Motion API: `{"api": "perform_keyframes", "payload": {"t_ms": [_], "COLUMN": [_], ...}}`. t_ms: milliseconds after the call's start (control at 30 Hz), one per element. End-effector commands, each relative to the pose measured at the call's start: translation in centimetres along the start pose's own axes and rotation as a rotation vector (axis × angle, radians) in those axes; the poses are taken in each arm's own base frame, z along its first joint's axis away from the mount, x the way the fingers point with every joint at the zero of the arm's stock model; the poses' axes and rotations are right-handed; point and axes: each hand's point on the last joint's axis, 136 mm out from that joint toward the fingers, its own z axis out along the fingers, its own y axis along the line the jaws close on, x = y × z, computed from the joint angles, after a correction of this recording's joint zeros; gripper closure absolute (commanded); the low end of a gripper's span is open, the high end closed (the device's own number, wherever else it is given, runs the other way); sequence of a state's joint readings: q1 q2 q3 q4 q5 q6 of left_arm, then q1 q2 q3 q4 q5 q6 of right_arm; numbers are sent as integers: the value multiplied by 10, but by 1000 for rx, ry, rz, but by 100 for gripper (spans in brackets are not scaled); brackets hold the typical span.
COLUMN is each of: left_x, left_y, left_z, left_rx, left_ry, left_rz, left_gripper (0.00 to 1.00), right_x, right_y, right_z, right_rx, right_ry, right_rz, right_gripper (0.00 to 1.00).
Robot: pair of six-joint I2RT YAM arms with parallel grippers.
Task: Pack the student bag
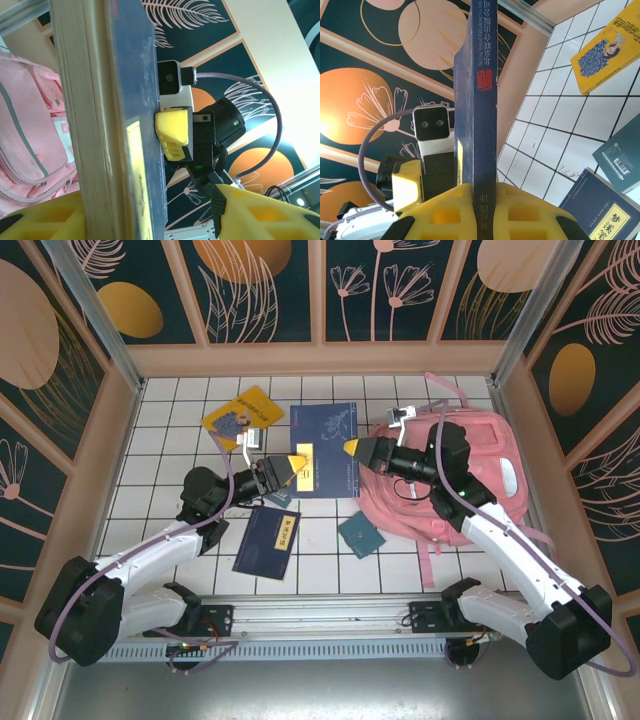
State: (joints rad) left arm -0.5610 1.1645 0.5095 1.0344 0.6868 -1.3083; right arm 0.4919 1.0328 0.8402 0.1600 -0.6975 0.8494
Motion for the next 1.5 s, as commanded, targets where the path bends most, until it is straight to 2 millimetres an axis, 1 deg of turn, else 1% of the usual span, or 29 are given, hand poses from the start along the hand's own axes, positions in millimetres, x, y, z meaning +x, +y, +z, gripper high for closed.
{"api": "perform_keyframes", "payload": {"t_ms": [0, 100, 133, 200, 267, 300, 333, 400, 467, 500, 567, 633, 667, 733, 767, 833, 900, 1033, 1133, 1300, 1467], "left_x": [-4, -4, -3, -3, -3, -3, -4, -3, -5, -7, -12, -18, -21, -27, -29, -34, -36, -34, -31, -27, -24], "left_y": [-15, -15, -16, -16, -15, -13, -10, 0, 20, 34, 65, 89, 100, 111, 116, 119, 120, 116, 116, 111, 110], "left_z": [-1, -1, -1, -1, -2, -2, -3, -3, -6, -8, -21, -39, -50, -67, -76, -91, -102, -99, -96, -95, -96], "left_rx": [39, 44, 47, 49, 40, 31, 17, -33, -139, -214, -402, -579, -666, -783, -836, -901, -944, -929, -913, -878, -863], "left_ry": [-15, -12, -11, -12, -15, -16, -20, -22, -33, -41, -73, -116, -138, -171, -191, -236, -268, -239, -216, -212, -204], "left_rz": [66, 70, 73, 78, 89, 92, 94, 97, 108, 110, 125, 138, 146, 171, 175, 199, 207, 233, 238, 244, 251], "left_gripper": [52, 61, 66, 76, 90, 95, 100, 100, 100, 100, 100, 100, 100, 100, 100, 100, 100, 100, 100, 100, 100], "right_x": [6, 10, 9, 8, 6, 4, 0, -7, -15, -17, -22, -20, -15, -4, 3, 15, 20, 26, 22, 10, 14], "right_y": [3, 1, 0, -2, -5, -8, -13, -25, -42, -51, -75, -101, -114, -139, -148, -163, -172, -188, -202, -218, -236], "right_z": [5, 9, 10, 10, 9, 8, 5, -2, -15, -21, -39, -53, -56, -58, -56, -50, -41, -16, -4, 9, 12], "right_rx": [-18, -2, 7, 21, 45, 69, 114, 222, 360, 428, 601, 753, 809, 902, 935, 1005, 1039, 1068, 1102, 1169, 1227], "right_ry": [20, 37, 37, 33, 21, 10, -7, -42, -86, -95, -119, -118, -92, -37, -7, 44, 82, 147, 161, 168, 209], "right_rz": [-51, -61, -66, -69, -86, -94, -106, -134, -165, -179, -194, -185, -181, -150, -145, -147, -161, -175, -179, -206, -216], "right_gripper": [100, 100, 100, 100, 100, 100, 96, 81, 62, 58, 51, 48, 48, 47, 47, 47, 47, 46, 46, 50, 54]}}
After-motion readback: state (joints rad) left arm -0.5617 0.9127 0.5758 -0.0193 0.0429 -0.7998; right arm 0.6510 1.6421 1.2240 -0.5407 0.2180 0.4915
